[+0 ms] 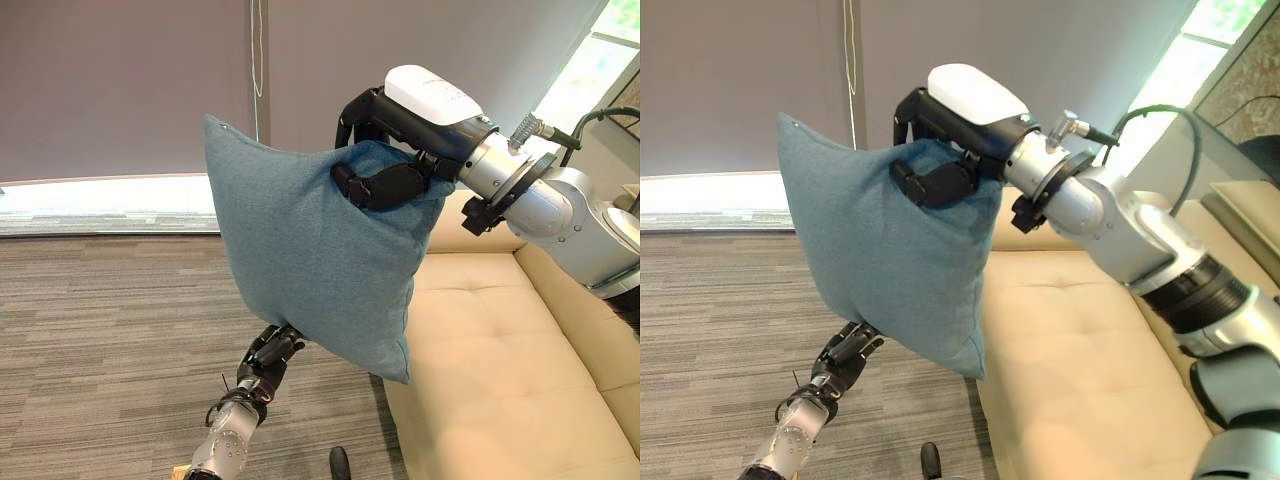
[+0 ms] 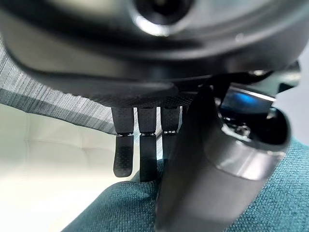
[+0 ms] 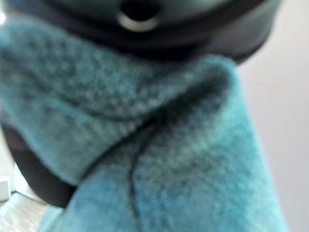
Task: Pick up all the scattered cushions and arrange them neatly on the sofa.
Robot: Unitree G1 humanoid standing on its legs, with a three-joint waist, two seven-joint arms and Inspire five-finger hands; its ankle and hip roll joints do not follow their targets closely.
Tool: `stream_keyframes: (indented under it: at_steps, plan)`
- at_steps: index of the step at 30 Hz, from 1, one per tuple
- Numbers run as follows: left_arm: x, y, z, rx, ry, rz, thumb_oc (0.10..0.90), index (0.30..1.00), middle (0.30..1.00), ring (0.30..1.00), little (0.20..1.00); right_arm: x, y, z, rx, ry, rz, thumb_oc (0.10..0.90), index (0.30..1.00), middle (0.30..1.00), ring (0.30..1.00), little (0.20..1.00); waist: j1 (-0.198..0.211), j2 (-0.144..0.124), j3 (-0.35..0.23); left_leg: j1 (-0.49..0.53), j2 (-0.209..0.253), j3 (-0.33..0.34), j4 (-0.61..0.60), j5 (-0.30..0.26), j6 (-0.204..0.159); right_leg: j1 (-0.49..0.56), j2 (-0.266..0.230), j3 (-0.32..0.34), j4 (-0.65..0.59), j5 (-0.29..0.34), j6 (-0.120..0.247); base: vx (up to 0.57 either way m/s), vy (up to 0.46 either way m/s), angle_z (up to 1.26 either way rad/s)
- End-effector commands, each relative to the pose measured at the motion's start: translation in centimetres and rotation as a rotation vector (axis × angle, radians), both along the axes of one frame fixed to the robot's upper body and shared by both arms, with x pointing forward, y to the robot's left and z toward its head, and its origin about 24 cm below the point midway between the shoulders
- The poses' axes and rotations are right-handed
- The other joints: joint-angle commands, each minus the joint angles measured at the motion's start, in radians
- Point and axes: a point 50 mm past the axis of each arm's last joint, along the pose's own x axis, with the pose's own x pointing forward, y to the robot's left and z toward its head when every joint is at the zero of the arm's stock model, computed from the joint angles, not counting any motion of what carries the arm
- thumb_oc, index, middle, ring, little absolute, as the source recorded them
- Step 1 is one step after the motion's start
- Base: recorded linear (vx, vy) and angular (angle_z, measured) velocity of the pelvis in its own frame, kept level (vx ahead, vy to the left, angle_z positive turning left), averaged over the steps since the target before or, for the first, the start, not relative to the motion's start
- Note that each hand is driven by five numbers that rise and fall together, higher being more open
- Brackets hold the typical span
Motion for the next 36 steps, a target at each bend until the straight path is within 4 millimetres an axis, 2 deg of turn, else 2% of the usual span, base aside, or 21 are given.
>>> stream_keyframes:
  at_steps: [1, 2, 4, 5, 6, 7, 8, 13, 14, 15, 17, 18, 20, 24, 28, 30, 31, 33, 34, 35, 36]
  plan:
    - [3.8, -1.0, 7.4, 0.004, -0.399, -0.054, 0.400, 0.300, 0.300, 0.300, 0.300, -1.2, -1.1, 4.5, 0.272, -0.210, 0.014, 0.400, 0.300, 0.300, 0.300, 0.300, 0.027, -0.037, -0.060, 0.017, -0.006, -0.027, 0.003, -0.084, -0.009, 0.036, -0.050, -0.104, 0.014, -0.049, 0.072, 0.00, 0.000, 0.00]
    - [3.8, -1.0, 7.4, 0.004, -0.398, -0.054, 0.400, 0.300, 0.300, 0.300, 0.300, -1.3, -1.1, 4.5, 0.272, -0.209, 0.014, 0.400, 0.300, 0.300, 0.300, 0.300, 0.027, -0.037, -0.060, 0.017, -0.006, -0.027, 0.003, -0.084, -0.009, 0.036, -0.050, -0.104, 0.014, -0.049, 0.072, 0.00, 0.000, 0.00]
    - [3.5, -0.7, 7.5, 0.039, -0.407, -0.049, 0.400, 0.300, 0.300, 0.300, 0.300, -1.0, -1.6, 2.3, 0.326, -0.146, 0.006, 0.400, 0.300, 0.300, 0.300, 0.300, 0.030, -0.026, -0.054, 0.019, -0.007, -0.028, 0.003, -0.084, -0.007, 0.037, -0.050, -0.105, 0.015, -0.049, 0.072, 0.00, 0.000, 0.00]
    - [3.5, -0.7, 7.5, 0.041, -0.405, -0.051, 0.400, 0.300, 0.300, 0.300, 0.300, -1.1, -1.6, 2.2, 0.328, -0.145, 0.004, 0.400, 0.300, 0.300, 0.300, 0.300, 0.031, -0.028, -0.055, 0.019, -0.007, -0.028, 0.003, -0.084, -0.007, 0.038, -0.050, -0.105, 0.015, -0.049, 0.072, -0.03, 0.005, 0.01]
    - [3.3, -0.5, 7.5, 0.070, -0.414, -0.057, 0.400, 0.300, 0.300, 0.300, 0.300, -1.0, -2.2, 0.5, 0.389, -0.099, -0.011, 0.400, 0.300, 0.300, 0.300, 0.300, 0.033, -0.020, -0.051, 0.020, -0.008, -0.029, 0.003, -0.085, -0.005, 0.040, -0.052, -0.106, 0.017, -0.051, 0.071, 0.00, 0.000, 0.00]
    - [3.3, -0.5, 7.5, 0.071, -0.413, -0.059, 0.400, 0.300, 0.300, 0.300, 0.300, -1.0, -2.3, 0.5, 0.390, -0.098, -0.012, 0.400, 0.300, 0.300, 0.300, 0.300, 0.033, -0.021, -0.052, 0.020, -0.008, -0.030, 0.003, -0.085, -0.005, 0.040, -0.052, -0.106, 0.017, -0.051, 0.071, -0.03, 0.007, 0.03]
    - [3.1, 0.0, 7.7, 0.110, -0.425, -0.062, 0.400, 0.300, 0.300, 0.300, 0.300, -1.1, -3.2, -1.2, 0.447, -0.057, -0.041, 0.400, 0.300, 0.300, 0.300, 0.300, 0.033, -0.013, -0.049, 0.022, -0.010, -0.032, 0.003, -0.086, -0.003, 0.045, -0.055, -0.108, 0.020, -0.054, 0.071, 0.00, 0.000, 0.00]
    - [2.7, 0.4, 7.7, 0.173, -0.439, -0.093, 0.400, 0.300, 0.300, 0.300, 0.300, -1.7, -4.9, -4.5, 0.544, 0.026, -0.102, 0.400, 0.300, 0.300, 0.300, 0.300, 0.029, 0.004, -0.047, 0.027, -0.015, -0.035, 0.003, -0.090, 0.003, 0.049, -0.060, -0.107, 0.027, -0.057, 0.072, -0.01, 0.005, 0.03]
    - [2.5, 0.6, 7.5, 0.191, -0.436, -0.106, 0.400, 0.300, 0.300, 0.300, 0.300, -2.0, -5.8, -6.3, 0.602, 0.071, -0.141, 0.400, 0.300, 0.300, 0.300, 0.300, 0.023, 0.015, -0.044, 0.032, -0.019, -0.035, 0.003, -0.095, 0.008, 0.049, -0.063, -0.103, 0.031, -0.057, 0.073, 0.00, 0.000, 0.00]
    - [2.4, 0.6, 7.5, 0.192, -0.435, -0.108, 0.400, 0.300, 0.300, 0.300, 0.300, -2.0, -5.9, -6.3, 0.604, 0.072, -0.144, 0.400, 0.300, 0.300, 0.300, 0.300, 0.025, 0.013, -0.045, 0.033, -0.020, -0.035, 0.003, -0.095, 0.008, 0.050, -0.063, -0.103, 0.031, -0.058, 0.073, -0.02, 0.026, 0.04]
    - [1.9, 0.8, 7.0, 0.209, -0.420, -0.124, 0.400, 0.300, 0.300, 0.300, 0.300, -2.6, -6.7, -8.6, 0.652, 0.137, -0.189, 0.400, 0.300, 0.300, 0.300, 0.300, 0.014, 0.025, -0.046, 0.045, -0.026, -0.031, 0.003, -0.105, 0.016, 0.052, -0.067, -0.095, 0.038, -0.060, 0.077, 0.00, 0.034, 0.00]
    - [1.9, 0.8, 7.0, 0.209, -0.420, -0.124, 0.400, 0.300, 0.300, 0.300, 0.300, -2.6, -6.7, -8.6, 0.652, 0.137, -0.189, 0.400, 0.300, 0.300, 0.300, 0.300, 0.015, 0.025, -0.046, 0.045, -0.026, -0.031, 0.003, -0.105, 0.016, 0.052, -0.067, -0.095, 0.038, -0.060, 0.077, 0.00, 0.054, -0.04]
    - [1.3, 0.7, 6.2, 0.214, -0.389, -0.145, 0.400, 0.300, 0.300, 0.300, 0.300, -2.9, -7.0, -10.2, 0.662, 0.186, -0.220, 0.400, 0.300, 0.300, 0.300, 0.300, 0.004, 0.035, -0.046, 0.058, -0.033, -0.025, 0.003, -0.112, 0.026, 0.051, -0.071, -0.080, 0.048, -0.063, 0.081, 0.00, 0.056, -0.05]
    - [0.7, 0.5, 5.2, 0.229, -0.347, -0.163, 0.400, 0.300, 0.300, 0.300, 0.300, -3.3, -6.8, -12.0, 0.646, 0.246, -0.244, 0.400, 0.300, 0.300, 0.300, 0.300, -0.014, 0.044, -0.039, 0.072, -0.045, -0.014, 0.003, -0.119, 0.038, 0.038, -0.074, -0.047, 0.074, -0.062, 0.088, -0.01, 0.052, -0.14]
    - [0.6, 0.7, 5.0, 0.259, -0.338, -0.170, 0.400, 0.300, 0.300, 0.300, 0.300, -3.2, -6.3, -12.6, 0.640, 0.271, -0.233, 0.400, 0.300, 0.300, 0.300, 0.300, -0.027, 0.051, -0.020, 0.078, -0.046, 0.018, 0.003, -0.122, 0.045, -0.005, -0.061, -0.023, 0.125, -0.056, 0.095, -0.04, 0.036, -0.27]
    - [0.8, 1.0, 5.2, 0.287, -0.340, -0.158, 0.400, 0.300, 0.300, 0.300, 0.300, -3.0, -5.5, -12.9, 0.647, 0.295, -0.206, 0.400, 0.300, 0.300, 0.300, 0.300, -0.023, 0.053, 0.010, 0.098, -0.033, 0.083, 0.003, -0.127, 0.045, -0.049, -0.055, -0.086, 0.192, -0.060, 0.095, -0.06, 0.008, -0.78]
    - [0.8, 1.0, 5.3, 0.287, -0.340, -0.158, 0.400, 0.300, 0.300, 0.300, 0.300, -3.0, -5.5, -12.9, 0.648, 0.295, -0.205, 0.400, 0.300, 0.300, 0.300, 0.300, -0.022, 0.052, 0.009, 0.095, -0.034, 0.084, 0.003, -0.124, 0.045, -0.052, -0.055, -0.085, 0.191, -0.057, 0.094, -0.06, -0.023, -1.35]
    - [1.2, 1.3, 5.8, 0.300, -0.359, -0.152, 0.400, 0.300, 0.300, 0.300, 0.300, -2.9, -5.4, -13.2, 0.645, 0.313, -0.206, 0.400, 0.300, 0.300, 0.300, 0.300, -0.014, 0.054, 0.022, 0.103, -0.018, 0.123, 0.005, -0.123, 0.037, -0.072, -0.081, -0.221, 0.242, -0.076, 0.074, 0.01, -0.047, -1.33]
    - [1.3, 1.3, 6.0, 0.301, -0.367, -0.154, 0.400, 0.300, 0.300, 0.300, 0.300, -2.9, -5.5, -13.6, 0.643, 0.325, -0.215, 0.400, 0.300, 0.300, 0.300, 0.300, -0.017, 0.056, 0.017, 0.112, -0.014, 0.127, 0.004, -0.138, 0.031, -0.065, -0.082, -0.248, 0.249, -0.100, 0.079, 0.09, -0.167, -0.96]
    - [1.2, 1.1, 5.9, 0.281, -0.366, -0.157, 0.400, 0.300, 0.300, 0.300, 0.300, -3.4, -6.1, -14.8, 0.646, 0.363, -0.252, 0.400, 0.300, 0.300, 0.300, 0.300, -0.034, 0.040, 0.014, 0.114, -0.013, 0.133, 0.013, -0.125, 0.028, -0.042, -0.063, -0.231, 0.225, -0.120, 0.057, 0.11, -0.171, -0.85]
    - [1.1, 1.1, 5.7, 0.269, -0.361, -0.152, 0.400, 0.300, 0.300, 0.300, 0.300, -3.5, -6.4, -15.1, 0.642, 0.375, -0.264, 0.400, 0.300, 0.300, 0.300, 0.300, -0.035, 0.038, 0.014, 0.117, -0.013, 0.132, 0.018, -0.124, 0.025, -0.038, -0.057, -0.221, 0.221, -0.124, 0.055, 0.07, -0.216, -0.49]
